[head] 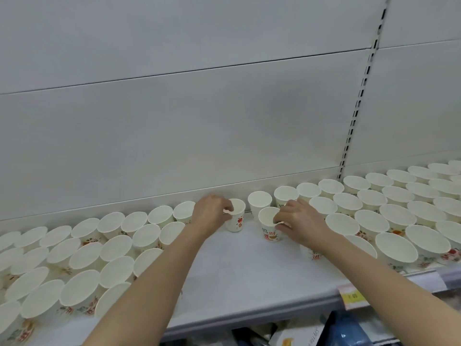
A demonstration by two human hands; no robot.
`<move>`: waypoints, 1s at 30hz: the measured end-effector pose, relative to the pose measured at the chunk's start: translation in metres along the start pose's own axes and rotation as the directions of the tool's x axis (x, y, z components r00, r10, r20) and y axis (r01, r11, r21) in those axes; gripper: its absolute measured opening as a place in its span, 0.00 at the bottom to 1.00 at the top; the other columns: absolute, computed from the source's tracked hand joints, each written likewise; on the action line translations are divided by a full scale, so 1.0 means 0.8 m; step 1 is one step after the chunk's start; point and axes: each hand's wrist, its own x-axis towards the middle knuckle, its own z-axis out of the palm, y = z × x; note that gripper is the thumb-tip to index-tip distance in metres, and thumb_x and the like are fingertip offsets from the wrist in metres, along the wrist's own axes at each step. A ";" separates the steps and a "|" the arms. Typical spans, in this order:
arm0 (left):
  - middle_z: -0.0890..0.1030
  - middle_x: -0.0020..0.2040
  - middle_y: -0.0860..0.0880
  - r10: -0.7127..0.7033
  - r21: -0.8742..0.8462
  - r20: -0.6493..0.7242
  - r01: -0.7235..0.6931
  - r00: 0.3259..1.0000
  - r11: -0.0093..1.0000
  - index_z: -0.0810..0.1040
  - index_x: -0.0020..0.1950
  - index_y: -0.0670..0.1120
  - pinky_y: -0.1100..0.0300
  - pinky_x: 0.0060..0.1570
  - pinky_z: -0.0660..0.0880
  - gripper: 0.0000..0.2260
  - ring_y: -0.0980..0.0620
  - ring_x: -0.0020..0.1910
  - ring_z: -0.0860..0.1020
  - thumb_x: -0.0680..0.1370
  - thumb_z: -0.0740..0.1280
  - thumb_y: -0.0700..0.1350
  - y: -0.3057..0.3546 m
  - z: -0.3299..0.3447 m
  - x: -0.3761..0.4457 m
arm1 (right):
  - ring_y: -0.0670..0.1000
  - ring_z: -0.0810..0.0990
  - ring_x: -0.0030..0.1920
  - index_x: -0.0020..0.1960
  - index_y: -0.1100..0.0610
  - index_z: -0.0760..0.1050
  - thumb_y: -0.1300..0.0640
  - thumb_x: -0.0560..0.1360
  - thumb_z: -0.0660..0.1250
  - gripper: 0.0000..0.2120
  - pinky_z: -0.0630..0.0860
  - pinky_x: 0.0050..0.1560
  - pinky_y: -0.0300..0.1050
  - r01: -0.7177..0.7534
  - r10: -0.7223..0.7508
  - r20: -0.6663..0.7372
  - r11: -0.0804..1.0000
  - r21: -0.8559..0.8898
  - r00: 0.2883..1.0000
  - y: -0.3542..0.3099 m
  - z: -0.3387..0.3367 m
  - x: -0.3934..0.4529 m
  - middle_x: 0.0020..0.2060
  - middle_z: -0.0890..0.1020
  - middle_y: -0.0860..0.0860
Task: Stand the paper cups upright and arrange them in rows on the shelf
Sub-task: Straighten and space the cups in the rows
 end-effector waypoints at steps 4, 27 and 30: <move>0.81 0.52 0.55 -0.093 -0.070 -0.100 0.086 0.991 0.994 0.82 0.55 0.55 0.58 0.48 0.70 0.09 0.52 0.55 0.75 0.75 0.70 0.50 -0.027 -0.019 -0.024 | 0.53 0.76 0.37 0.39 0.52 0.80 0.54 0.67 0.70 0.03 0.70 0.37 0.46 0.018 -0.012 -0.148 0.999 0.043 0.989 -0.014 0.004 0.014 0.34 0.80 0.45; 0.83 0.46 0.47 -0.348 0.213 0.068 0.328 0.935 0.921 0.84 0.47 0.49 0.60 0.39 0.70 0.07 0.45 0.47 0.80 0.72 0.69 0.45 -0.165 -0.050 -0.051 | 0.55 0.75 0.41 0.39 0.54 0.82 0.60 0.62 0.77 0.07 0.65 0.41 0.42 -0.040 0.035 0.044 0.990 0.138 0.998 -0.182 0.107 0.190 0.33 0.81 0.47; 0.83 0.44 0.47 -0.297 0.233 0.023 0.283 0.955 0.930 0.83 0.45 0.48 0.60 0.36 0.67 0.07 0.45 0.46 0.80 0.71 0.66 0.43 -0.165 -0.042 -0.051 | 0.54 0.74 0.38 0.35 0.53 0.80 0.59 0.60 0.78 0.08 0.66 0.38 0.43 -0.049 0.047 0.018 0.989 0.140 0.999 -0.184 0.115 0.185 0.30 0.80 0.46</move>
